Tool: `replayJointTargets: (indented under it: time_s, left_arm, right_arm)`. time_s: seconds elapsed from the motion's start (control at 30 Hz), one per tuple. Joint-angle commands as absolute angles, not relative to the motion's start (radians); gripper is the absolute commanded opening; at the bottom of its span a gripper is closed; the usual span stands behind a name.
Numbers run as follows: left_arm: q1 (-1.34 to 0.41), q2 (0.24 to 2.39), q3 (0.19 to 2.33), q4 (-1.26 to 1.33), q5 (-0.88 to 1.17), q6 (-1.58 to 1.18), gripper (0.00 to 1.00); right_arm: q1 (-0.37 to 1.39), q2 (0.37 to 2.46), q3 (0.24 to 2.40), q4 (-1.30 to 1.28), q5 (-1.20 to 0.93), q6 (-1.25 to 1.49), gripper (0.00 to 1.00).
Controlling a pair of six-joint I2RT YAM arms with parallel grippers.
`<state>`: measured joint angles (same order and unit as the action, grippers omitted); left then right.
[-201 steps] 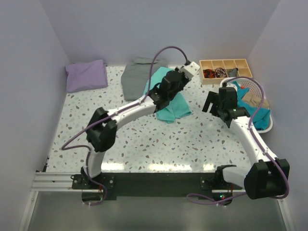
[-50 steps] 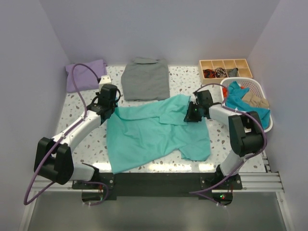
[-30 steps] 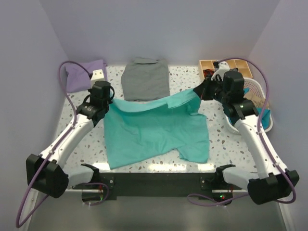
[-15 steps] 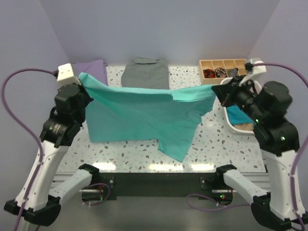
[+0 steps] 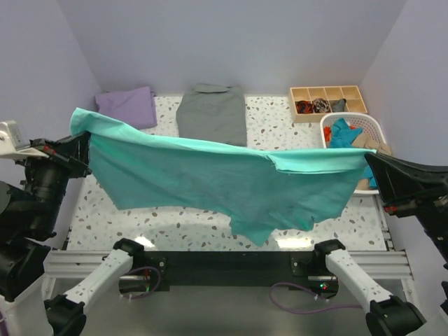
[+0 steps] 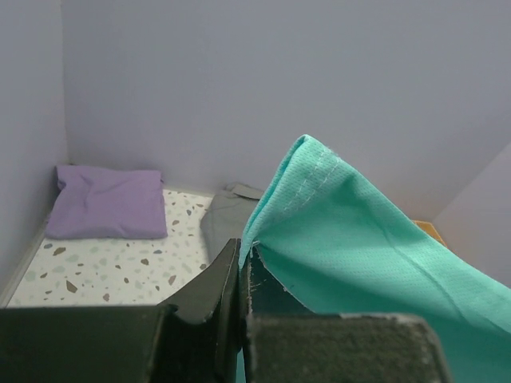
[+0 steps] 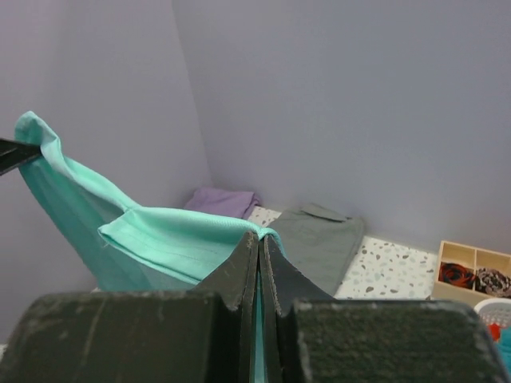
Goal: Fold and stack the t-shirts
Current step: Flatten the tshirt out, then fold the tshirt
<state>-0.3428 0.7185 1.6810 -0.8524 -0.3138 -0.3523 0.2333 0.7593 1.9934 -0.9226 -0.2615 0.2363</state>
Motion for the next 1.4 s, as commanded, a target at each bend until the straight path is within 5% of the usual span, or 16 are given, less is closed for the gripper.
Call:
replayJointTargets:
  time_s: [0.0,0.13,0.53,1.0,1.37]
  left_arm:
    - [-0.341,0.736,1.781,-0.959,-0.278,-0.374,0.0]
    - [-0.341,0.773,1.729,-0.93,-0.299,-0.377,0.0]
    - [-0.341,0.833,0.961,-0.445,-0.454,-0.564,0.0]
    - [-0.314,1.473,0.91,-0.017,-0.646,-0.528,0.0]
    - [-0.192,1.648,0.943,0.069,-0.663,-0.477,0.0]
  right_arm:
    - [0.229,0.828,2.051,-0.924,-0.265,0.242,0.0]
    - [0.229,0.87,1.953,-0.859,-0.221,0.242,0.0]
    - [0.23,1.123,1.385,-0.517,-0.13,0.278,0.0]
    - [0.227,1.688,1.458,-0.327,-0.061,0.239,0.0]
    - [0.227,1.641,1.401,-0.417,-0.052,0.218,0.0]
